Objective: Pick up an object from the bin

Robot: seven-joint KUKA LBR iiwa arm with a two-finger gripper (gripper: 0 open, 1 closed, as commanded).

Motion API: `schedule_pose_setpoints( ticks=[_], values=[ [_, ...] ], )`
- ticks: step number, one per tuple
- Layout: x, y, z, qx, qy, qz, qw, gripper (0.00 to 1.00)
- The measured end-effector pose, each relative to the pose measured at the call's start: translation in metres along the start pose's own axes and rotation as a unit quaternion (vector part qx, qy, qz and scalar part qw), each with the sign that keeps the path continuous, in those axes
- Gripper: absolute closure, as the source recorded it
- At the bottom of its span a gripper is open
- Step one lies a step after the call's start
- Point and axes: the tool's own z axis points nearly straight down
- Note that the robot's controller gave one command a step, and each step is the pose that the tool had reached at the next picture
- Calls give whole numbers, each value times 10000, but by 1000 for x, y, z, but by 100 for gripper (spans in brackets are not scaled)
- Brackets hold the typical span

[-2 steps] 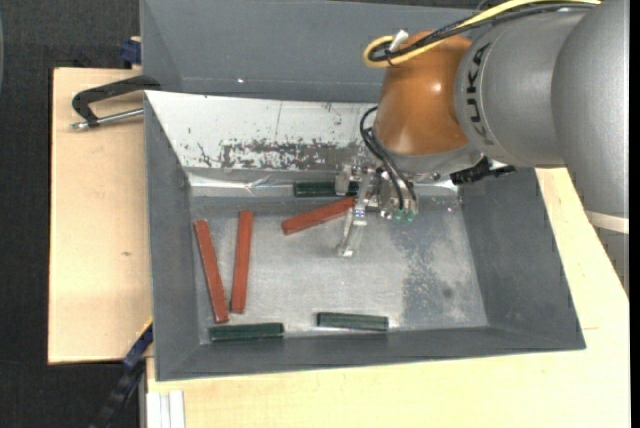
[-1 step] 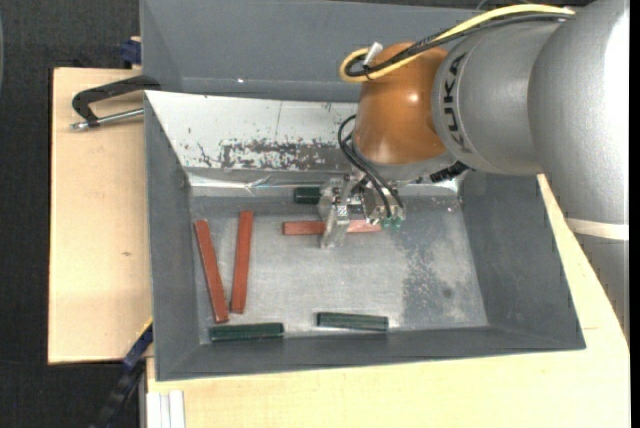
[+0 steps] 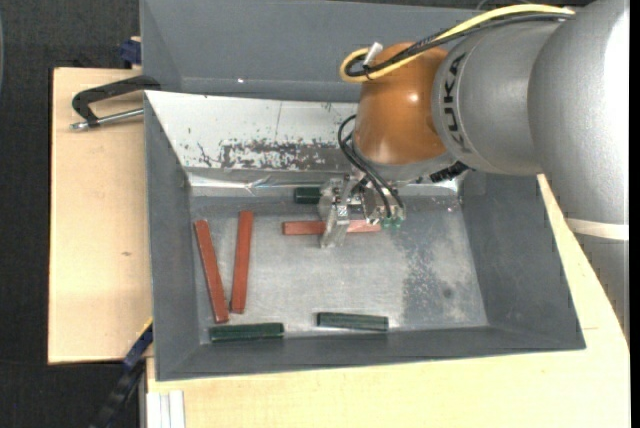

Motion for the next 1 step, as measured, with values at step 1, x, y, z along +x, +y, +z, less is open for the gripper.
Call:
schedule_pose_setpoints(
  ticks=[1],
  values=[
    [11,14,-159,-4,-35,157,9999,100]
  ],
)
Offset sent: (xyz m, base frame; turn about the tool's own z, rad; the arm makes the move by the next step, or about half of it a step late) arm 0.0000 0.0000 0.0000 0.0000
